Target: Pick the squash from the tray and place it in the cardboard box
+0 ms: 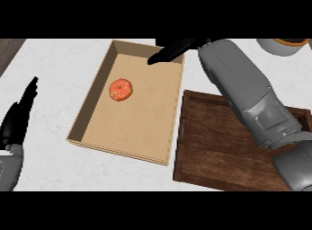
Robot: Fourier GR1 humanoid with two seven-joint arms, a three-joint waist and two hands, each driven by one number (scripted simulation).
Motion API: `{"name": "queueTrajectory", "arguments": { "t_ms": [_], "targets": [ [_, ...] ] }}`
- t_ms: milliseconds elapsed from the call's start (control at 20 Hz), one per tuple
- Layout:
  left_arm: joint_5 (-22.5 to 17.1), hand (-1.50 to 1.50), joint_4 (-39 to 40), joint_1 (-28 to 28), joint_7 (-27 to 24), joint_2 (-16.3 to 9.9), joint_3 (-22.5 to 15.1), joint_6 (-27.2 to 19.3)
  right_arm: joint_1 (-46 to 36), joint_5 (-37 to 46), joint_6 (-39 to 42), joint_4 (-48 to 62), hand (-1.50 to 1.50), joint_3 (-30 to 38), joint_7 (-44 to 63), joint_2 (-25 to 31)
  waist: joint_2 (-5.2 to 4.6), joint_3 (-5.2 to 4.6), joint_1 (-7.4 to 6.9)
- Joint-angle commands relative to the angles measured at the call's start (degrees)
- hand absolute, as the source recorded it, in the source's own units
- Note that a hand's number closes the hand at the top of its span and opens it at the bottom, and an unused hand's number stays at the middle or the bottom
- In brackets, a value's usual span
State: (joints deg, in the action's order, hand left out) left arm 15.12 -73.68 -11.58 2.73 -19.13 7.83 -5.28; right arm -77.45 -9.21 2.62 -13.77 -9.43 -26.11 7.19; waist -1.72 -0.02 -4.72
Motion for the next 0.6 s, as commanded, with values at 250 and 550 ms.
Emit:
{"name": "queueTrajectory", "arguments": {
  "t_ms": [250,550],
  "targets": [
    [-1.6,0.00,-1.3,-0.9,1.4,-1.2,0.9,2.3,3.0,1.2,10.8,5.6,-1.50,1.3,-7.9,13.1,-0.52,0.11,0.05],
    [-1.7,0.00,-1.1,-1.7,0.6,-1.5,1.3,2.3,3.8,4.8,15.4,7.4,-1.50,-1.4,-11.5,17.2,-1.22,0.14,-1.15]
  ]
}}
